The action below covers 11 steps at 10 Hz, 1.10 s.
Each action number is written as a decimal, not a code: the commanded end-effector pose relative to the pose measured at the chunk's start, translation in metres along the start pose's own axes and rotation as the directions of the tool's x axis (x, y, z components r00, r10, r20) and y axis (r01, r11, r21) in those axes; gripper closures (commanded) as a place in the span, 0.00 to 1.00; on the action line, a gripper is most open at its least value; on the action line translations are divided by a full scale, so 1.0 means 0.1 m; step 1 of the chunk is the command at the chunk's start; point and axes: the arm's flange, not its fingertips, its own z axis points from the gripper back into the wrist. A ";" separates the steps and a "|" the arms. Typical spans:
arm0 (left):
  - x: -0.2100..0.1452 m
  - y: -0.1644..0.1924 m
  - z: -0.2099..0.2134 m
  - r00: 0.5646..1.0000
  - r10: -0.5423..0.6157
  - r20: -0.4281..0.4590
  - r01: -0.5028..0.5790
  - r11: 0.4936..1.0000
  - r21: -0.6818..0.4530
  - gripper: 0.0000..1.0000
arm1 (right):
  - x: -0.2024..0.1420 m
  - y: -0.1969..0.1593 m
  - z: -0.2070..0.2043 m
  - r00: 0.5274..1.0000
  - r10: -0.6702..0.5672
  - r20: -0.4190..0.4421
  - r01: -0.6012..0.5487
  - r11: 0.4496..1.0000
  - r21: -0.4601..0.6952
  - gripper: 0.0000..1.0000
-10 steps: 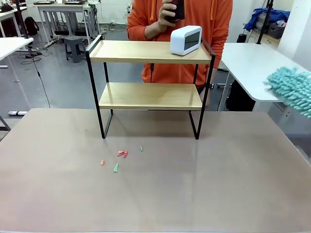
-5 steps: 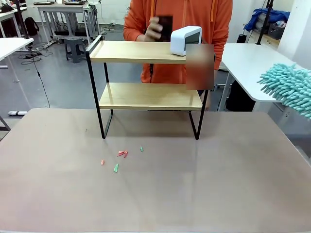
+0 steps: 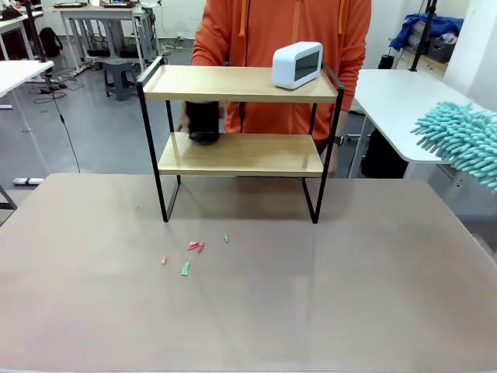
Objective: Clean the shelf.
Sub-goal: Hand the Duster back to the human.
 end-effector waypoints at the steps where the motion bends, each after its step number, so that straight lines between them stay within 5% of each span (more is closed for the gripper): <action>1: -0.01 -0.01 -0.02 1.000 -0.018 0.016 0.018 1.000 -0.015 0.00 | 0.00 -0.02 0.04 1.000 0.021 -0.005 -0.021 1.000 -0.009 1.00; 2: 0.00 0.00 0.00 1.000 0.000 0.000 0.000 1.000 0.000 0.00 | 0.00 0.00 0.00 1.000 0.000 0.000 0.000 1.000 0.000 0.88; 3: 0.16 -0.35 -0.12 0.991 -0.131 -0.038 0.118 0.964 -0.238 0.00 | 0.09 0.17 0.11 0.997 0.070 0.038 -0.072 0.997 0.029 0.88; 5: 0.53 -1.16 -0.56 0.923 -0.371 -0.098 0.283 0.831 -0.479 0.00 | 0.53 0.99 0.53 0.935 0.347 0.075 -0.351 0.936 0.042 0.88; 7: 0.53 -1.77 -1.32 0.857 -0.484 -0.180 0.278 0.726 -0.629 0.00 | 0.61 1.76 0.37 0.799 0.587 -0.131 -0.569 0.809 0.150 0.88; 9: 0.40 -1.99 -1.88 0.817 -0.520 -0.251 0.241 0.702 -0.670 0.00 | 0.35 2.09 -0.03 0.596 0.716 -0.365 -0.624 0.698 0.350 0.88; 10: 0.37 -1.89 -1.90 0.843 -0.453 -0.290 0.198 0.763 -0.616 0.00 | 0.19 2.06 -0.10 0.575 0.690 -0.440 -0.619 0.718 0.317 0.88; 11: 0.32 -2.17 -1.80 0.826 -0.510 -0.240 0.246 0.709 -0.660 0.00 | 0.36 2.20 0.09 0.723 0.639 -0.260 -0.587 0.768 0.254 0.88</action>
